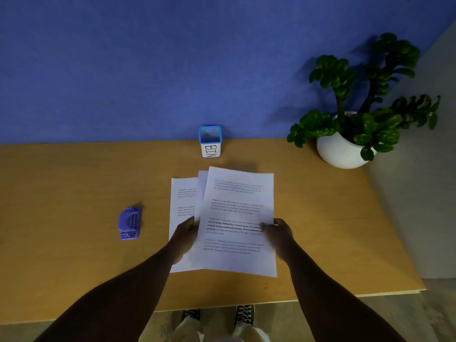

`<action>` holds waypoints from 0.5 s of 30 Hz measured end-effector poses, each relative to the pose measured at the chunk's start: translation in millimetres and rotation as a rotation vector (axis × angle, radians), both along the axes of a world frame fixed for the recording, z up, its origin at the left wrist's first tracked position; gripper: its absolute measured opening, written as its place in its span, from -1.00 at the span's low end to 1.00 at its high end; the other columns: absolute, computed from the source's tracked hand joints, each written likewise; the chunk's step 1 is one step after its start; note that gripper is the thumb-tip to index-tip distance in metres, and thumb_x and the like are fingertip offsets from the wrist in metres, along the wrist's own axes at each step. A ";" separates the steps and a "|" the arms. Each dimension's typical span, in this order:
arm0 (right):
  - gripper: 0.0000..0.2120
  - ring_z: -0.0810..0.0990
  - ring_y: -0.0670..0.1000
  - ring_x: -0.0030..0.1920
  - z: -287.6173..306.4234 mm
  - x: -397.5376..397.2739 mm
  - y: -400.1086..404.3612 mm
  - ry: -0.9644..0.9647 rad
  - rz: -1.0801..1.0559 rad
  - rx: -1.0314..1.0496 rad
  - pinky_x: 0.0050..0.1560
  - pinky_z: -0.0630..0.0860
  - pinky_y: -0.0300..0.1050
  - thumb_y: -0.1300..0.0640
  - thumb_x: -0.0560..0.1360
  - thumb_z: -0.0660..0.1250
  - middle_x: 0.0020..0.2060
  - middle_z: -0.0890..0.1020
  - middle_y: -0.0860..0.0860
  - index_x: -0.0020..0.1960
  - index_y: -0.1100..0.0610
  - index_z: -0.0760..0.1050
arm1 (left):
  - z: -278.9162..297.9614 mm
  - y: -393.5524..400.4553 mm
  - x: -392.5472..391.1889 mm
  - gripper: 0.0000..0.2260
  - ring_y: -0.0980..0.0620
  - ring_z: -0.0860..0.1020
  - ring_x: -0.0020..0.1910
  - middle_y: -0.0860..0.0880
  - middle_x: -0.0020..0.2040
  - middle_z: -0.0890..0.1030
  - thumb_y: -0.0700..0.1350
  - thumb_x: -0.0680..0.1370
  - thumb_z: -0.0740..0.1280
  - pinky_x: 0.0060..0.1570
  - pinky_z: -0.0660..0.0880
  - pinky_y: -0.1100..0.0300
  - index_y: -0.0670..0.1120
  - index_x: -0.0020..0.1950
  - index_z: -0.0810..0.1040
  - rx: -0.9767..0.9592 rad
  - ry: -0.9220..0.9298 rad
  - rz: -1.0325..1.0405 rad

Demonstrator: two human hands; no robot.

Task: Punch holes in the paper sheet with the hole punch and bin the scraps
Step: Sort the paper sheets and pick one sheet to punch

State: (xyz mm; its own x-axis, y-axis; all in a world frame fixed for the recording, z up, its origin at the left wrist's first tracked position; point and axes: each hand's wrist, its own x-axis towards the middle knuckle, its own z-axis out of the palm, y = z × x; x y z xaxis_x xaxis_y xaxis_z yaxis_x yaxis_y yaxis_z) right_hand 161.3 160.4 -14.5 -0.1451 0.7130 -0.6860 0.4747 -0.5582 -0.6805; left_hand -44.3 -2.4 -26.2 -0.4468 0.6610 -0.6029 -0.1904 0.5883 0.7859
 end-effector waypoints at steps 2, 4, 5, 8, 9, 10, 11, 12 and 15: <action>-0.80 0.61 0.11 -0.07 -1.8 1.8 -0.8 -0.007 0.015 -0.012 -0.04 0.59 0.01 0.22 0.47 0.39 -0.07 0.61 0.06 0.07 0.11 0.48 | -0.9 -2.1 1.1 -0.83 0.03 0.66 -0.02 0.03 -0.01 0.71 0.01 0.63 0.28 -0.12 0.59 0.18 0.03 0.12 0.64 -0.042 -0.030 -0.023; -0.85 0.60 0.08 -0.13 -3.9 4.7 -2.5 -0.041 0.043 -0.003 -0.08 0.57 -0.02 0.24 0.46 0.37 -0.15 0.60 0.02 0.00 0.10 0.50 | -4.7 -4.5 3.0 -0.80 0.05 0.60 -0.21 0.02 -0.17 0.67 0.01 0.64 0.25 -0.32 0.48 0.25 -0.01 -0.06 0.63 -0.098 0.012 -0.013; -0.86 0.60 0.09 -0.13 -5.1 6.1 -3.4 -0.066 0.051 0.003 -0.07 0.57 -0.01 0.24 0.46 0.36 -0.16 0.60 0.02 -0.02 0.09 0.51 | -7.7 -5.3 4.2 -0.76 0.02 0.56 -0.27 -0.01 -0.23 0.63 0.01 0.64 0.24 -0.34 0.45 0.21 -0.03 -0.14 0.60 -0.120 0.052 0.017; -0.86 0.60 0.14 -0.08 -6.3 9.3 -6.1 -0.125 0.064 0.019 -0.10 0.57 -0.06 0.26 0.43 0.32 -0.10 0.61 0.07 -0.04 0.09 0.52 | -17.5 -9.3 7.7 -0.74 -0.03 0.61 -0.21 0.00 -0.19 0.67 0.08 0.58 0.29 -0.26 0.49 0.20 -0.04 -0.14 0.66 -0.205 0.236 0.163; -0.86 0.59 0.14 -0.10 -6.1 10.0 -6.5 -0.131 0.068 0.028 -0.15 0.54 -0.09 0.28 0.42 0.31 -0.10 0.62 0.08 -0.07 0.10 0.52 | -19.2 -11.0 8.3 -0.77 -0.03 0.62 -0.16 0.01 -0.14 0.69 0.10 0.56 0.33 -0.23 0.49 0.20 -0.02 -0.10 0.68 -0.243 0.319 0.216; -0.86 0.58 0.13 -0.14 -6.2 10.9 -6.7 -0.136 0.072 0.038 -0.19 0.51 -0.12 0.30 0.41 0.29 -0.10 0.62 0.09 -0.10 0.11 0.53 | -20.6 -12.5 8.4 -0.80 -0.05 0.63 -0.10 0.00 -0.08 0.70 0.10 0.54 0.37 -0.17 0.52 0.17 0.00 -0.05 0.68 -0.270 0.391 0.270; -0.85 0.56 0.12 -0.16 -6.1 11.8 -6.8 -0.143 0.077 0.049 -0.22 0.49 -0.14 0.31 0.40 0.27 -0.10 0.62 0.10 -0.12 0.11 0.53 | -21.6 -13.6 8.2 -0.81 -0.08 0.63 -0.03 -0.03 -0.01 0.70 0.09 0.52 0.40 -0.07 0.55 0.13 0.00 -0.01 0.67 -0.288 0.449 0.311; -0.84 0.56 0.12 -0.17 -5.7 12.7 -6.9 -0.153 0.084 0.057 -0.23 0.47 -0.14 0.32 0.39 0.26 -0.10 0.62 0.10 -0.12 0.12 0.53 | -22.9 -14.3 7.7 -0.78 -0.13 0.60 0.06 -0.08 0.06 0.67 0.08 0.50 0.44 0.04 0.55 0.07 -0.01 0.04 0.65 -0.307 0.508 0.331; -0.79 0.55 0.14 -0.15 -6.3 14.8 -7.0 -0.172 0.106 0.070 -0.22 0.47 -0.12 0.33 0.38 0.23 -0.08 0.63 0.12 -0.04 0.16 0.55 | -24.8 -14.7 7.7 -0.62 -0.24 0.44 0.24 -0.18 0.21 0.54 0.04 0.44 0.51 0.20 0.43 -0.05 -0.07 0.18 0.57 -0.389 0.634 0.345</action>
State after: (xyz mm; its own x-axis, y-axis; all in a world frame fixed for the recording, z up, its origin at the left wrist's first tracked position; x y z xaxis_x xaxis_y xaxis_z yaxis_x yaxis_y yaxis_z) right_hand 176.1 153.5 -20.8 -0.1066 0.7467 -0.6565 0.6411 -0.4531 -0.6194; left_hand -36.7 -17.1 -51.0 -0.9197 0.2196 -0.3254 0.0011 0.8303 0.5573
